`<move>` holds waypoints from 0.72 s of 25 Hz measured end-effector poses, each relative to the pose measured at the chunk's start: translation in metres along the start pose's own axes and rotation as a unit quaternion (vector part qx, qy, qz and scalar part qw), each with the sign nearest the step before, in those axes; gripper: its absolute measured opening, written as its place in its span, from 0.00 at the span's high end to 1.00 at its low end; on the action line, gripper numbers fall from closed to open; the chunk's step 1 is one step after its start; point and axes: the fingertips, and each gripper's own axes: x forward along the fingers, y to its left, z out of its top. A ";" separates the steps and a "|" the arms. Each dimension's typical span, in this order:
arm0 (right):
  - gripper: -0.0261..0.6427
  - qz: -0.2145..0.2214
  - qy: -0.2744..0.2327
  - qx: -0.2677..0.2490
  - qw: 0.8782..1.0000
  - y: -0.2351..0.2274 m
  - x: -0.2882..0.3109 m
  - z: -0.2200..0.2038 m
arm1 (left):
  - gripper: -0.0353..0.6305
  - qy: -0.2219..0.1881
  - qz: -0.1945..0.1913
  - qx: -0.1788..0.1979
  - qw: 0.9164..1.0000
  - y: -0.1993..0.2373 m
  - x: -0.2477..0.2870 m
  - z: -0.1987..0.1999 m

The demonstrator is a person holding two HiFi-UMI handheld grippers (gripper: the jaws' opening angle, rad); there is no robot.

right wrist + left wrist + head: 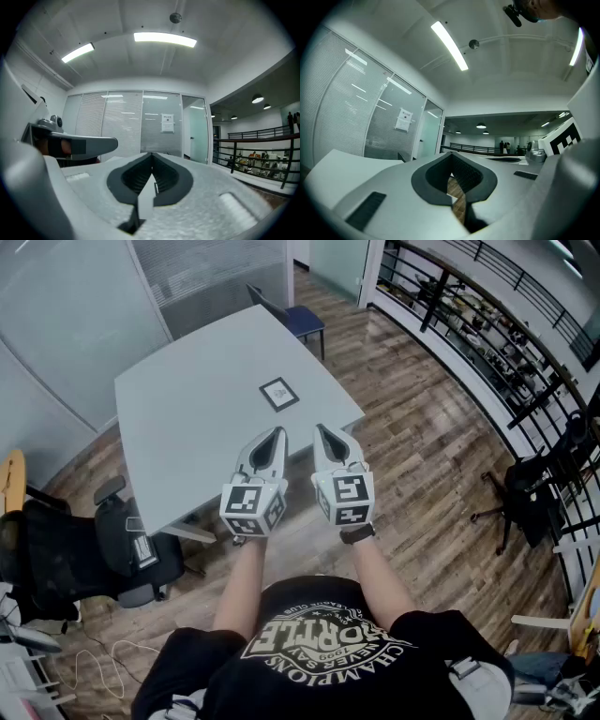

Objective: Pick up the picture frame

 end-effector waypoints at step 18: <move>0.96 0.044 0.013 0.060 0.997 -0.038 -0.044 -0.050 | 0.94 0.043 0.055 -0.018 0.997 -0.036 -0.006 -0.059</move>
